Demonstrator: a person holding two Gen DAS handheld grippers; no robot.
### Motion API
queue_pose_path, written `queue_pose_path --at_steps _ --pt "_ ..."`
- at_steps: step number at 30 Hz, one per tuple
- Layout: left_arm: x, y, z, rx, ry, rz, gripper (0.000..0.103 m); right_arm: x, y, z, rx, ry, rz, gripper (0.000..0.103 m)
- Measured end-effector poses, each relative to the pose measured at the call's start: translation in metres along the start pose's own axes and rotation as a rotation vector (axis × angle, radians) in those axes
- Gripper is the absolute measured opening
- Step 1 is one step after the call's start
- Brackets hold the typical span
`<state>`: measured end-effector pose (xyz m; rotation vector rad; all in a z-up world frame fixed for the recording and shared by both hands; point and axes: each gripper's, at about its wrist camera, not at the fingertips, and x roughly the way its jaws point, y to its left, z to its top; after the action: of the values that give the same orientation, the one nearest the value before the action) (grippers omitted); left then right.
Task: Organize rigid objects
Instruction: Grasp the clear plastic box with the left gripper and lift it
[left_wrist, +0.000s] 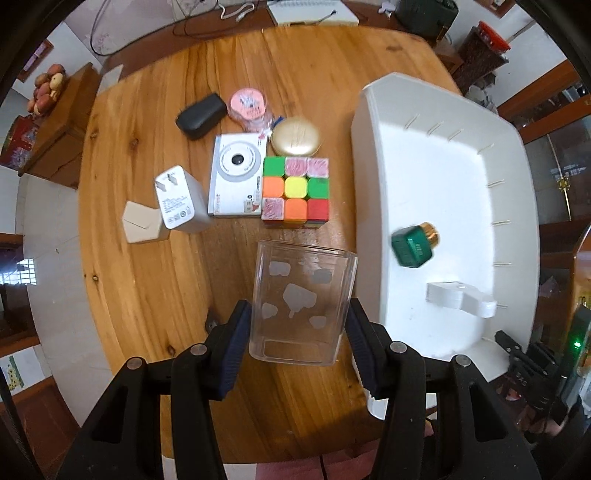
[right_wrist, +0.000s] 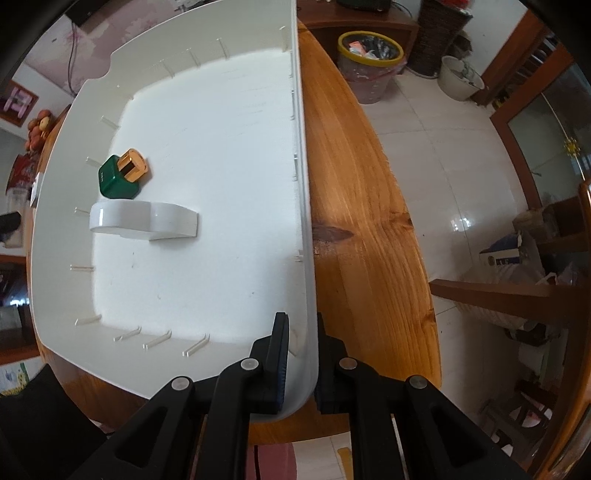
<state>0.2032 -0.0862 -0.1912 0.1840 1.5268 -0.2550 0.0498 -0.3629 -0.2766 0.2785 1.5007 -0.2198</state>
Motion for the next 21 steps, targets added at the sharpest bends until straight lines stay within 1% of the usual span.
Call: queue_pose_path --at_steps 1,5,9,13,21 --pt "-0.006 -0.001 -0.008 -0.002 -0.01 -0.002 0.055 0.0 0.001 0.0 -0.006 0.0 0.0 0.011" --pt "-0.025 -0.01 -0.012 -0.002 -0.048 -0.011 0.055 0.0 0.001 0.0 -0.025 0.002 0.006 0.011" --pt "-0.037 -0.028 -0.019 0.007 -0.077 -0.03 0.055 0.001 0.002 0.0 -0.047 0.008 0.01 0.011" --pt "-0.037 -0.046 -0.026 0.039 -0.084 -0.03 0.055 0.002 0.005 0.003 -0.078 0.018 0.004 0.011" --pt "-0.032 -0.087 -0.041 0.125 -0.065 -0.067 0.055 0.001 0.007 0.004 -0.145 0.022 0.005 0.011"
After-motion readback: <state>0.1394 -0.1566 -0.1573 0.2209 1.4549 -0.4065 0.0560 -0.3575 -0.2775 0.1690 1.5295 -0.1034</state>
